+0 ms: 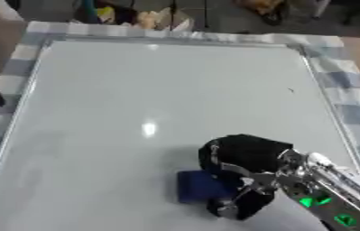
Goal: Wipe the whiteboard clean with a brush.
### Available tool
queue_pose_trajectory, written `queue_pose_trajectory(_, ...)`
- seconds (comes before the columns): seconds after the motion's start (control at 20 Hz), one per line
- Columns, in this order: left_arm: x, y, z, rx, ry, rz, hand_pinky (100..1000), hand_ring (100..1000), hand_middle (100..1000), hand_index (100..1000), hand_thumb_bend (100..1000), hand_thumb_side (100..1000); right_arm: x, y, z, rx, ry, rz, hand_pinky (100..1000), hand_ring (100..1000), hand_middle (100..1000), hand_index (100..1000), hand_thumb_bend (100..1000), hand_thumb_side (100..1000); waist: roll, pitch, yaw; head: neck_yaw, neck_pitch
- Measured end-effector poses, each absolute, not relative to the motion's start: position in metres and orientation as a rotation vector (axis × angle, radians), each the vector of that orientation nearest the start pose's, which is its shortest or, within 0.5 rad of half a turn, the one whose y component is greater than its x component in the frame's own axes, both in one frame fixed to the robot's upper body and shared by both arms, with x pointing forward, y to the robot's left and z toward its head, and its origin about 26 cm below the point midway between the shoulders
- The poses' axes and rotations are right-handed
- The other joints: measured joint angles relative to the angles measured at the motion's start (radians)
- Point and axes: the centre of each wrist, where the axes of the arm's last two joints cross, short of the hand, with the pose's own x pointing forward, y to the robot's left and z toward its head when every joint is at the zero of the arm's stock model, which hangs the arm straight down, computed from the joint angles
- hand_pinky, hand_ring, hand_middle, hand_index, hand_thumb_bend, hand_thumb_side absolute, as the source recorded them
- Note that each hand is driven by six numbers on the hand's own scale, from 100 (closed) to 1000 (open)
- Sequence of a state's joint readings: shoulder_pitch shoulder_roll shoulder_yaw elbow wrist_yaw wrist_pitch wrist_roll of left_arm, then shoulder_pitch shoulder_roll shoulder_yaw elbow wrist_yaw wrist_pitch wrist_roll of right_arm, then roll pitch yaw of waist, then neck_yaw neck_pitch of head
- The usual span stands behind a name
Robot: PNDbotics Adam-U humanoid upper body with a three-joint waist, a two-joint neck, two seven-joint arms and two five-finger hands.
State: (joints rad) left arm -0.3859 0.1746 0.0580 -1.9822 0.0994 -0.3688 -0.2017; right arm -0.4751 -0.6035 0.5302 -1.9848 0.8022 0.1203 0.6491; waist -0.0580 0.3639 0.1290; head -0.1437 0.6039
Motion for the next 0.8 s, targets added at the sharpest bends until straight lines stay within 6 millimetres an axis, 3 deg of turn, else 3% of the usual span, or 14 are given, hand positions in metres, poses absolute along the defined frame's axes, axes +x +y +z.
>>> queue_pose_trajectory(0.8, 0.3104, 0.2416, 0.2127, 0.188, 3.504, 0.567, 371, 685, 550, 625, 112, 946, 0.2900, -0.1783, 0.1908, -0.658, -1.537, 1.862, 608, 706, 532, 100, 135, 227, 0.000, 0.000, 0.000, -0.001, 0.000)
